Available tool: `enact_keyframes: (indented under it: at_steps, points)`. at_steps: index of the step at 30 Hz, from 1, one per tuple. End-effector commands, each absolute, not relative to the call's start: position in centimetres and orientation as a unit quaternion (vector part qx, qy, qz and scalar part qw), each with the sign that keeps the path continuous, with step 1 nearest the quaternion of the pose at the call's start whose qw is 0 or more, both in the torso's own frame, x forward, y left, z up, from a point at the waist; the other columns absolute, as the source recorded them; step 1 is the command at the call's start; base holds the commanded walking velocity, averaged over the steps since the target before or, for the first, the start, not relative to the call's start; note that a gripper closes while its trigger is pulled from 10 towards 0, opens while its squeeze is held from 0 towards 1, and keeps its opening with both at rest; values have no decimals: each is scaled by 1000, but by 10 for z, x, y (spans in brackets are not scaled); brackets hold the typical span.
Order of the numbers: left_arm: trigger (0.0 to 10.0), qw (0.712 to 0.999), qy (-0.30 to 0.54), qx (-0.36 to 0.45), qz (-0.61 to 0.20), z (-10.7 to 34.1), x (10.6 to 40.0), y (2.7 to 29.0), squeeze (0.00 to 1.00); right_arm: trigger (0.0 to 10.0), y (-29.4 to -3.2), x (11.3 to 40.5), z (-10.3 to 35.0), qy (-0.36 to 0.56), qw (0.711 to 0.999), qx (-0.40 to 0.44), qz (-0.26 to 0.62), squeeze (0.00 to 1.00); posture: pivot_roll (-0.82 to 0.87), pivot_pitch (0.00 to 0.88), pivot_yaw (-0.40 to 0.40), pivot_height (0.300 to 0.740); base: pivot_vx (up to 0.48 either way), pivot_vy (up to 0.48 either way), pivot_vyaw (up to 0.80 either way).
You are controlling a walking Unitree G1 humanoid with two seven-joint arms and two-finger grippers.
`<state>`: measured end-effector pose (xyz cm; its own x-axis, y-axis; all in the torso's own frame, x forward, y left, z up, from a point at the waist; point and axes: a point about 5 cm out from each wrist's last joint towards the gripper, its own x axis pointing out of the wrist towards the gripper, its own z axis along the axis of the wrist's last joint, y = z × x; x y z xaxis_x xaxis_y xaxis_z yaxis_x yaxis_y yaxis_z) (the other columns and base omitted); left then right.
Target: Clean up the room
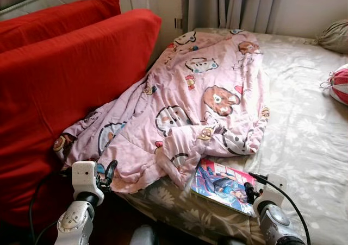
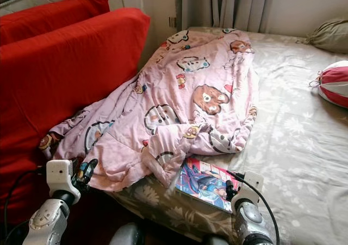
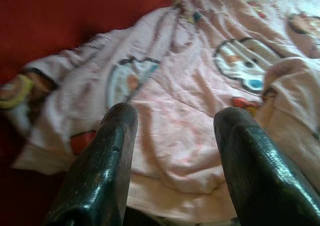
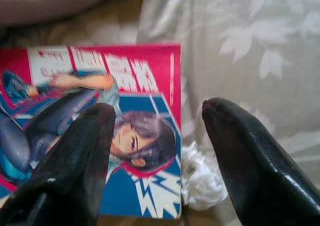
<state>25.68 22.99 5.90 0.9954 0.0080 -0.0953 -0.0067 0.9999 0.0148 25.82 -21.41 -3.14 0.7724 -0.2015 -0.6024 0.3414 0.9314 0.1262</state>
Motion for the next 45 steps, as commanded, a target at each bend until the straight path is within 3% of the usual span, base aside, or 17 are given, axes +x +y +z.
enact_keyframes:
  at_steps: [1,13,40,41,42,43,45]
  points:
    - [10000,999,50,11,13,63,255,239,0,10000,-214,251,-38,319,927,121,-156,0,244,116,98,640,0,0,0]
    - [10000,998,54,16,11,72,235,240,0,10000,-233,256,-27,274,928,137,-213,0,267,226,111,640,0,0,0]
    - [10000,997,78,20,22,72,223,243,0,10000,-221,243,-41,315,916,148,-200,0,277,215,112,640,0,0,0]
    - [10000,997,78,20,22,72,223,243,0,3686,-219,244,-41,315,916,148,-200,0,277,215,112,640,0,0,0]
    - [10000,997,78,20,22,72,223,243,0,3686,-219,244,-41,315,916,148,-200,0,277,215,112,640,0,0,0]
    - [10000,996,79,19,21,72,223,242,0,0,-213,244,-42,321,915,147,-195,0,273,212,111,640,0,0,0]
    - [10000,996,80,19,21,71,223,242,0,0,-212,244,-43,324,915,145,-194,0,272,211,111,640,0,0,0]
